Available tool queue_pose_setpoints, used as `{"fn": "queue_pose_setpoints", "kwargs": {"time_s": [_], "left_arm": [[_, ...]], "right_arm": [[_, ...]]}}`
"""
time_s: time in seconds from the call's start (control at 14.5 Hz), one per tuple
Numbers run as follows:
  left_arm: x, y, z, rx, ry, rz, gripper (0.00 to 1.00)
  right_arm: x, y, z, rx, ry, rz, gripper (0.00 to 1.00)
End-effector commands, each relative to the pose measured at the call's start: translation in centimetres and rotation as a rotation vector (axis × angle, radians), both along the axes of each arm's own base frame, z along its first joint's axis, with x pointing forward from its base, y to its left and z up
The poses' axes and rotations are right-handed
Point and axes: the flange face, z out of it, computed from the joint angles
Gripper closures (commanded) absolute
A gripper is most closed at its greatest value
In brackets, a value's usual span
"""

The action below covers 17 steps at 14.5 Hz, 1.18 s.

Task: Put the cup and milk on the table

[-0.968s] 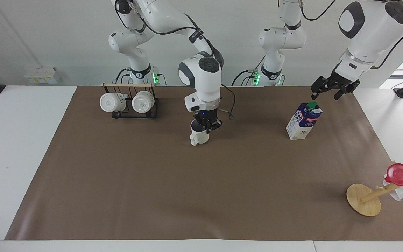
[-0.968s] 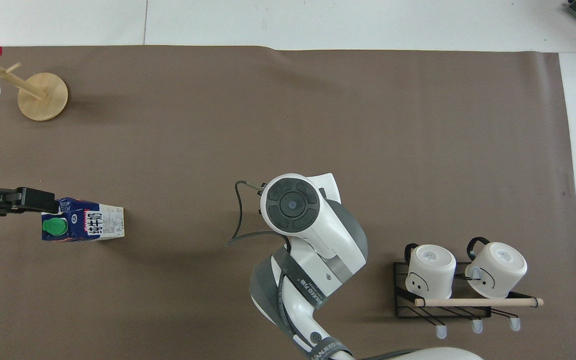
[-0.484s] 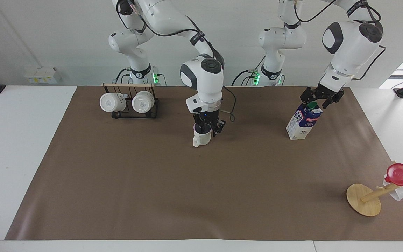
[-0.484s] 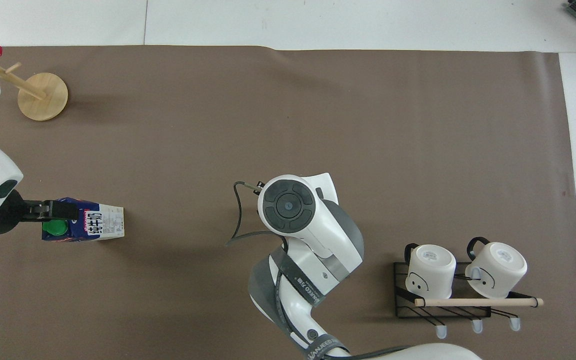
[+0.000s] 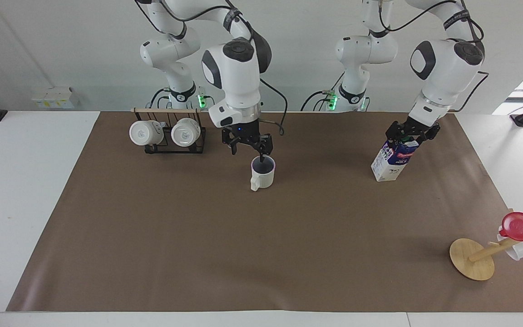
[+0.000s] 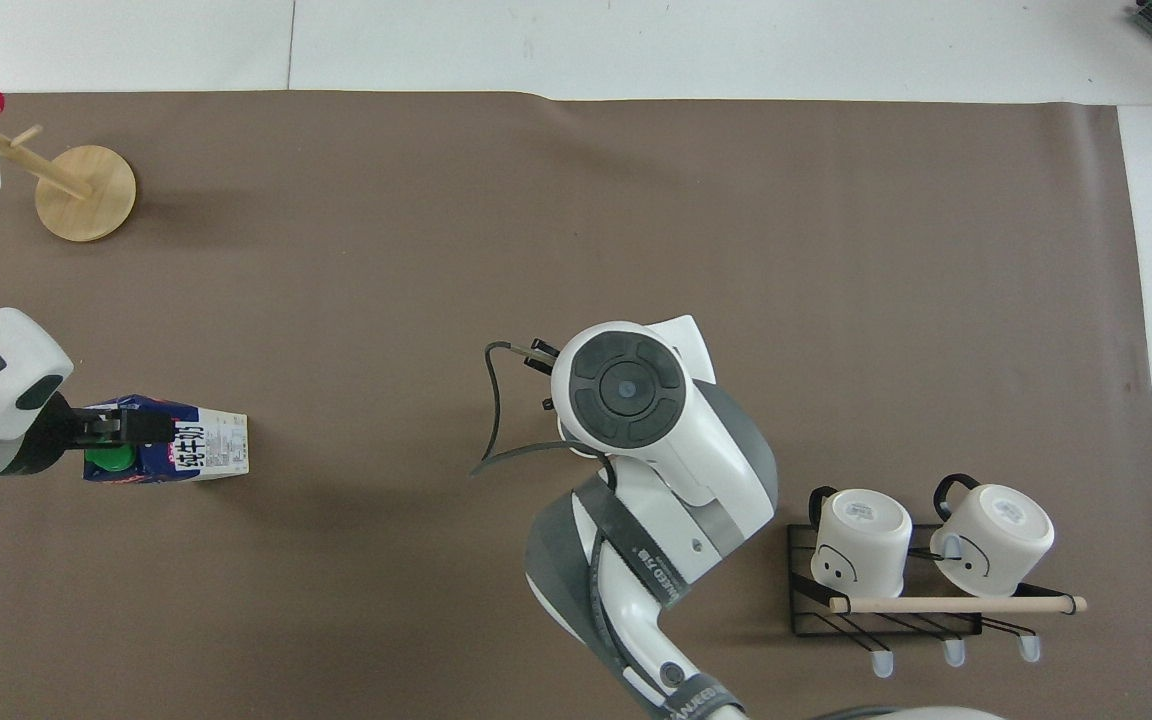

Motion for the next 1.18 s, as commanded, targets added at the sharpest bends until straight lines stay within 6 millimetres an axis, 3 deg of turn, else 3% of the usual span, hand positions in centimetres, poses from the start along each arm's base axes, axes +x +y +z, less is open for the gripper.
{"fn": "queue_pose_setpoints", "kwargs": {"time_s": [0.0,0.21,0.35,0.41,0.76,0.9,1.11], "left_arm": [[-0.8,0.2,-0.1,0.017,-0.021,-0.011,0.12],[-0.9,0.3,-0.1,0.017,-0.012,-0.01,0.33],[-0.9,0.4,-0.1,0.017,-0.012,-0.009,0.39],[-0.9,0.4,-0.1,0.016,-0.01,-0.004,0.4],[-0.8,0.6,0.0,0.016,0.003,0.009,0.62],[-0.9,0.6,0.3,0.014,0.023,0.033,0.63],[0.0,-0.9,3.0,0.014,0.001,0.06,0.63]], "right_arm": [[0.1,-4.5,1.8,0.002,0.031,0.069,0.0],[0.2,-10.6,4.4,0.006,0.059,0.13,0.0],[0.2,-14.5,5.7,0.003,0.067,0.152,0.0],[0.1,-15.9,6.2,0.001,0.076,0.164,0.0],[-1.4,-22.2,7.5,0.001,0.147,0.19,0.0],[-1.9,-24.9,7.2,0.005,0.195,0.207,0.0],[-1.9,-28.7,7.2,0.013,0.196,0.217,0.0]]}}
